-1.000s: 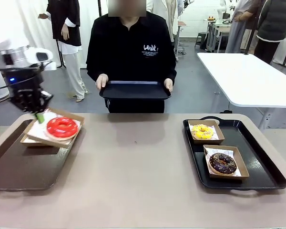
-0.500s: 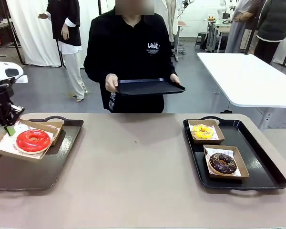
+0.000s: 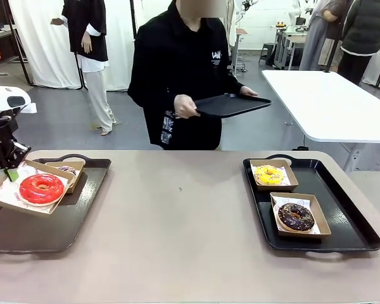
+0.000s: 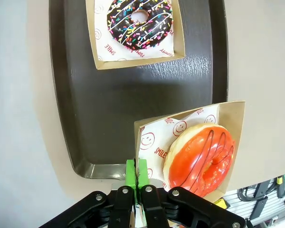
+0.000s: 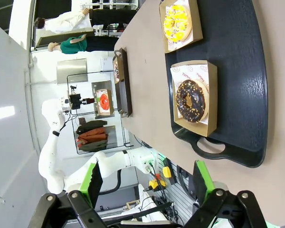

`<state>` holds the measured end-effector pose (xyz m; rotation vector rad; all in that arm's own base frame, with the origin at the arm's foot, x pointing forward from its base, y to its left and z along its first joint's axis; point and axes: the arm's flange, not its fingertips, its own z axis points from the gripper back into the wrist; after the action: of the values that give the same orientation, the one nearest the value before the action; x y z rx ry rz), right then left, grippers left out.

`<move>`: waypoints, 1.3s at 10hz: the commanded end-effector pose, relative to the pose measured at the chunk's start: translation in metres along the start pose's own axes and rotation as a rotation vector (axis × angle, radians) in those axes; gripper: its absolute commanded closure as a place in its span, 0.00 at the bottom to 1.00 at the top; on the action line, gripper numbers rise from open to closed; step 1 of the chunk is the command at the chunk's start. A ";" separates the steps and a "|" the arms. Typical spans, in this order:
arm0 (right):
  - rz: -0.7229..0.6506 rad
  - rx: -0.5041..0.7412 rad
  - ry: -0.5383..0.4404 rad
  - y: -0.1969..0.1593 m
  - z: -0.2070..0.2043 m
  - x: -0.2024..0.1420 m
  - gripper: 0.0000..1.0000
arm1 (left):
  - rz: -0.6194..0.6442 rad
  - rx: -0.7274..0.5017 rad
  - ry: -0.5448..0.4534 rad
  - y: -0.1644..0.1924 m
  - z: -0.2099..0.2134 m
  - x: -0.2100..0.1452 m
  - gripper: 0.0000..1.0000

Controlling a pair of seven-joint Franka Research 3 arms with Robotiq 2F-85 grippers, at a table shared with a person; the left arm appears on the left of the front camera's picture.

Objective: Individually package the donuts and arrange them on the tray.
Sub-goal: Place the picked Paper togo box on the Handle tray.

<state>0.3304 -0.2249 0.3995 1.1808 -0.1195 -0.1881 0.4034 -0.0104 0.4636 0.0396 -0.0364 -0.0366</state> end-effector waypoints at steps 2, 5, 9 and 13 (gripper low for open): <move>-0.002 0.005 0.000 0.000 0.000 0.000 0.00 | 0.014 -0.017 -0.001 0.001 0.004 -0.003 0.99; -0.002 0.005 0.000 0.000 0.000 0.000 0.00 | 0.002 -0.001 -0.003 0.001 0.001 0.000 0.99; -0.002 0.005 0.000 0.000 0.000 0.000 0.00 | -0.019 -0.094 0.011 0.012 -0.033 0.015 0.99; -0.002 0.005 0.000 0.000 0.000 0.000 0.00 | 0.042 -0.059 -0.007 0.019 -0.051 0.015 0.99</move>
<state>0.3305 -0.2249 0.3996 1.1807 -0.1195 -0.1881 0.4227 0.0070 0.4215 -0.0239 -0.0256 -0.0163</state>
